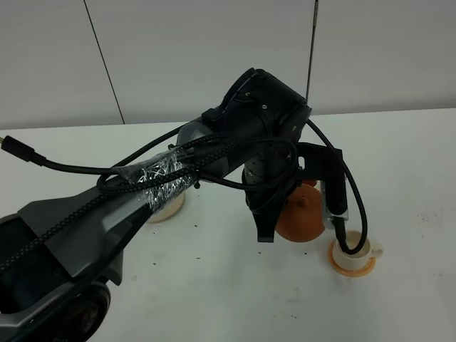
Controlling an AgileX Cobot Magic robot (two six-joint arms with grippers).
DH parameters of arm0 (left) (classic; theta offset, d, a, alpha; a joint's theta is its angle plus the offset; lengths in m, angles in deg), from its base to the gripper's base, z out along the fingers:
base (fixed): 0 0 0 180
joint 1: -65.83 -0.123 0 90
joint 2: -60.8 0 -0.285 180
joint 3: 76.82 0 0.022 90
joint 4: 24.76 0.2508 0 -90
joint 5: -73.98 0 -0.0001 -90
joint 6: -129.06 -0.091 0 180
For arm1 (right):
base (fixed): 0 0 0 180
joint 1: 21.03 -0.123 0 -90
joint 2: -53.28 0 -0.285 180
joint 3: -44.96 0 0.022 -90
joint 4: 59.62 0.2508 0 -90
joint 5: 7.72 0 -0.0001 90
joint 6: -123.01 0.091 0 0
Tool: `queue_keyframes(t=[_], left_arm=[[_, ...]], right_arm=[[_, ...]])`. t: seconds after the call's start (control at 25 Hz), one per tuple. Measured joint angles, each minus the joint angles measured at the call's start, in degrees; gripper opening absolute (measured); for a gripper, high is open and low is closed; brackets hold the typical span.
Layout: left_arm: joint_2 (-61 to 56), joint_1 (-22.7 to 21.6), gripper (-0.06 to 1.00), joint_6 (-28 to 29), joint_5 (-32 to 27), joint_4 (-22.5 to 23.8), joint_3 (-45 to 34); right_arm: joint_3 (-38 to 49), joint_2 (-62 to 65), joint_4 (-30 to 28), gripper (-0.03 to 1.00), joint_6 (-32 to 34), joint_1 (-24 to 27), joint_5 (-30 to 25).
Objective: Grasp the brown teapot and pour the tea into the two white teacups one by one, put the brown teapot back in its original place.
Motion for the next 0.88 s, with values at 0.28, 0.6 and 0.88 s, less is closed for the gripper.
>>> queue_keyframes(t=[0.28, 0.6, 0.88], left_arm=[[0.00, 0.63, 0.17, -0.05, 0.00, 3.44, 0.00], [0.00, 1.96, 0.17, -0.05, 0.05, 6.85, 0.00], [0.00, 3.02, 0.17, -0.10, 0.22, 8.06, 0.00]], right_arm=[[0.00, 0.00, 0.00, 0.24, 0.00, 0.00, 0.00], [0.00, 0.00, 0.00, 0.24, 0.00, 0.00, 0.00], [0.00, 0.00, 0.00, 0.24, 0.00, 0.00, 0.00]])
